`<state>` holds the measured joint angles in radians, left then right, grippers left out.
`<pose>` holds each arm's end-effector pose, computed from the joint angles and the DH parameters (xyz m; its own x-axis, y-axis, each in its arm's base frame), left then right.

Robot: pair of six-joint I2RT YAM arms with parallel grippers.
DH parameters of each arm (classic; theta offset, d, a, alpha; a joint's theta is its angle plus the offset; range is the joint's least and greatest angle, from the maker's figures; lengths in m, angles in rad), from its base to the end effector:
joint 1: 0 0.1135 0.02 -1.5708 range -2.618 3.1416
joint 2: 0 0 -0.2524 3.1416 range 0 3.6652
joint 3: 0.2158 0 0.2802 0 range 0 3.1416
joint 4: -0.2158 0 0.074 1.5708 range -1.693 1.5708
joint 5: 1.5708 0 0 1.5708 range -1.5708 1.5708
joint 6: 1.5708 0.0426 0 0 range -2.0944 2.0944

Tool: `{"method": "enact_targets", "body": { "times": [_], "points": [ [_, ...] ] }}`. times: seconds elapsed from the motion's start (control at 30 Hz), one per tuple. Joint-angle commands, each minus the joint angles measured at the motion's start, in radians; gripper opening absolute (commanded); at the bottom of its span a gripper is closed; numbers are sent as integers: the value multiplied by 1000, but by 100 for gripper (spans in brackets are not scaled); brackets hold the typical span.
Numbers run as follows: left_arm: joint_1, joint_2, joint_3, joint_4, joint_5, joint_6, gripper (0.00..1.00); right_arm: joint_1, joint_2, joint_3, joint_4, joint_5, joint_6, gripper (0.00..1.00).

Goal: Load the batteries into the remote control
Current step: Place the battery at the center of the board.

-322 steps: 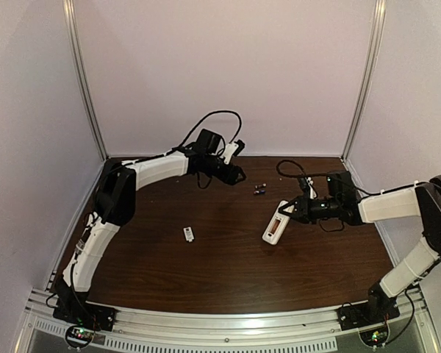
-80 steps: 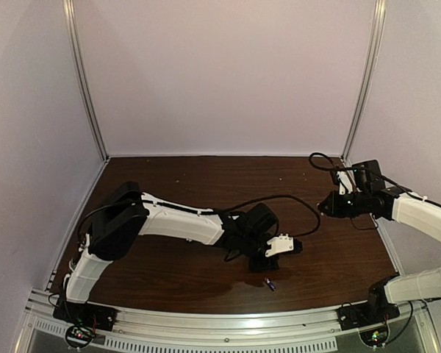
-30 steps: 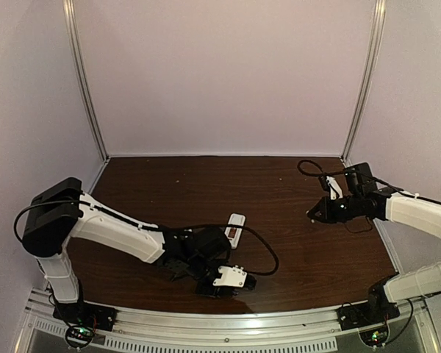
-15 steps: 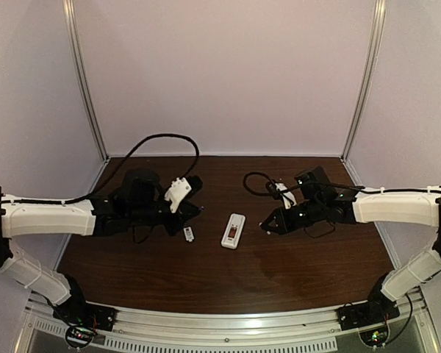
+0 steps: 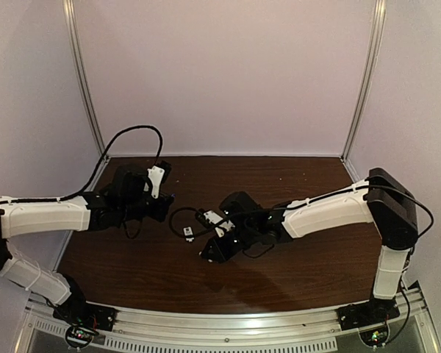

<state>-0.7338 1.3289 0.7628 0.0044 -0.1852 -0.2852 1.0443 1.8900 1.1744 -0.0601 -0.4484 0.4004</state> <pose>0.2435 -0.2090 0.2007 -0.5322 0.1076 -0.8398 0.4093 0.9010 -0.1440 0.1978 0.3770 0.1402 -0.6883 -0.4853 -0.5391 -0.7236 0.4066 0.5578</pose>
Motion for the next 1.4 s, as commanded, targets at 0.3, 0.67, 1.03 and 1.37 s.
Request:
{"method": "enact_targets", "body": {
  "times": [0.3, 0.67, 1.03, 1.37],
  "points": [
    [14, 118, 11, -34, -12, -73, 0, 29, 176, 98, -11, 134, -15, 20],
    [14, 128, -90, 30, 235, -119, 0, 28, 111, 101, -34, 147, -30, 37],
    [-53, 139, -148, -46, 289, -146, 0, -50, -157, 78, -51, 158, -31, 50],
    [-130, 271, -71, -112, 202, -176, 4, -182, -370, -73, -70, 217, -50, 58]
  ]
}}
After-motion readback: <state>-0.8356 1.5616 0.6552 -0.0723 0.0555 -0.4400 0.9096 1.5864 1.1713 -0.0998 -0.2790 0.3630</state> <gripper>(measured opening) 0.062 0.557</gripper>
